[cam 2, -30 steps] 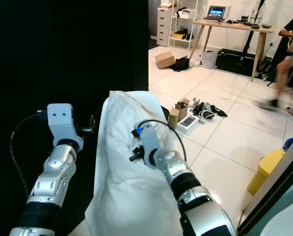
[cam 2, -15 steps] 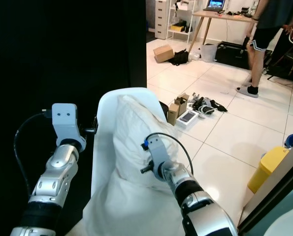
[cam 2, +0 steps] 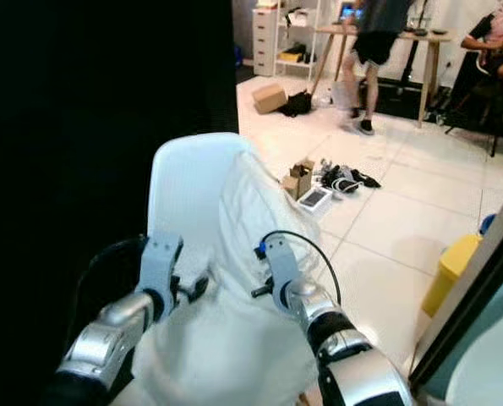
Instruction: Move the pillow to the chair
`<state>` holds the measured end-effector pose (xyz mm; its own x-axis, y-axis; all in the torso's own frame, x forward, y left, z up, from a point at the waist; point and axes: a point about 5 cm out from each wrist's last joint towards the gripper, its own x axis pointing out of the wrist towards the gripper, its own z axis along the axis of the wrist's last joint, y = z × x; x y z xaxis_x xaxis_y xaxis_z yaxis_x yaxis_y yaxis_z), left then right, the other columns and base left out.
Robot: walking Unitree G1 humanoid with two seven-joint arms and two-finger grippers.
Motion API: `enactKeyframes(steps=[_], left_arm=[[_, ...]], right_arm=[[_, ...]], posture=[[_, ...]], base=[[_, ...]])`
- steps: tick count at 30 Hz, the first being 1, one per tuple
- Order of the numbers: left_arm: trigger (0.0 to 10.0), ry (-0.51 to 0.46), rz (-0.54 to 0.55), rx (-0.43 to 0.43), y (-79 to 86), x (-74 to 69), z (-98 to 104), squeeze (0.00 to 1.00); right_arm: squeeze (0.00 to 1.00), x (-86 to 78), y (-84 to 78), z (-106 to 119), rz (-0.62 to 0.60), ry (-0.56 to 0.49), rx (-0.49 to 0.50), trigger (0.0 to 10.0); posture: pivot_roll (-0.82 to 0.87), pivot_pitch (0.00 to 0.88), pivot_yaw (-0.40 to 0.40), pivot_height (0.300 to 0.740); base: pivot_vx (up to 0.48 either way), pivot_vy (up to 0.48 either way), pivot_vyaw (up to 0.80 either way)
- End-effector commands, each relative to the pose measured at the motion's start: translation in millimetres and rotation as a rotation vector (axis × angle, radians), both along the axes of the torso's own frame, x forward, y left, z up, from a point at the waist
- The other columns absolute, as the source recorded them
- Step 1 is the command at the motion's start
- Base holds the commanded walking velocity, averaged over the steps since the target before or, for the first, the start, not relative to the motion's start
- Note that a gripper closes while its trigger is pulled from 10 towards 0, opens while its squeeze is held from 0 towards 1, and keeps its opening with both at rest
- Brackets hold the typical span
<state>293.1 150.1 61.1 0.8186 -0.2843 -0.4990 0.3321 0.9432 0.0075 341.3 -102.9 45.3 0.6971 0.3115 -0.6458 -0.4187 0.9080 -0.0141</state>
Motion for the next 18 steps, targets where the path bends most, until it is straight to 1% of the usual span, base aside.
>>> enactKeyframes(steps=[1,2,3,4,5,6,9,13,17,18], left_arm=[[10.0,0.056,-0.024,0.0,3.3,-4.8,-5,0.0],[10.0,0.105,-0.034,0.004,7.5,-10.1,-11,0.0],[10.0,0.181,-0.035,0.009,14.4,-18.1,-19,0.0],[10.0,0.181,-0.035,0.009,14.4,-18.1,-19,0.0],[10.0,0.212,-0.035,0.015,17.6,-21.7,-23,0.0],[10.0,0.212,-0.035,0.015,17.6,-21.7,-23,0.0],[10.0,0.284,-0.043,0.022,23.3,-31.4,-32,0.0],[10.0,0.316,-0.047,0.009,27.0,-36.2,-38,0.0],[10.0,0.327,-0.073,-0.046,25.6,-38.5,-43,0.0],[4.8,0.335,-0.083,-0.058,25.0,-39.3,-46,0.0]], right_arm=[[0.0,-12.8,4.0,-16,0.022,0.084,0.001,10.0],[0.0,-12.5,5.5,-15,0.031,0.08,0.005,10.0],[0.0,-12.2,7.6,-14,0.04,0.077,0.009,10.0],[0.0,-12.2,7.6,-14,0.04,0.077,0.009,10.0],[0.0,-12.2,8.2,-14,0.042,0.076,0.01,10.0],[0.0,-12.2,8.2,-14,0.042,0.076,0.01,10.0],[0.0,-12.2,8.0,-14,0.044,0.074,0.009,10.0],[0.0,-10.7,7.2,-13,0.042,0.066,0.011,10.0],[0.0,-7.6,6.0,-9,0.034,0.05,0.018,10.0],[0.0,-6.5,6.0,-8,0.034,0.045,0.02,10.0]], posture=[[-0.13,0.0,-0.019,0.591],[-0.13,0.0,-0.019,0.586],[-0.13,0.0,-0.018,0.576],[-0.13,0.0,-0.018,0.576],[-0.13,0.0,-0.018,0.571],[-0.13,0.0,-0.018,0.571],[-0.13,0.0,-0.02,0.556],[-0.13,0.0,-0.022,0.547],[-0.14,0.0,-0.024,0.547],[-0.14,0.0,-0.026,0.547]], base=[[0.0,0.0,0.0],[0.0,0.0,0.0],[0.0,0.0,0.0],[0.0,0.0,0.0],[0.0,0.0,0.0],[0.0,0.0,0.0],[0.0,0.0,0.0],[0.0,0.0,0.0],[0.0,0.0,0.0],[0.0,0.0,0.0]])
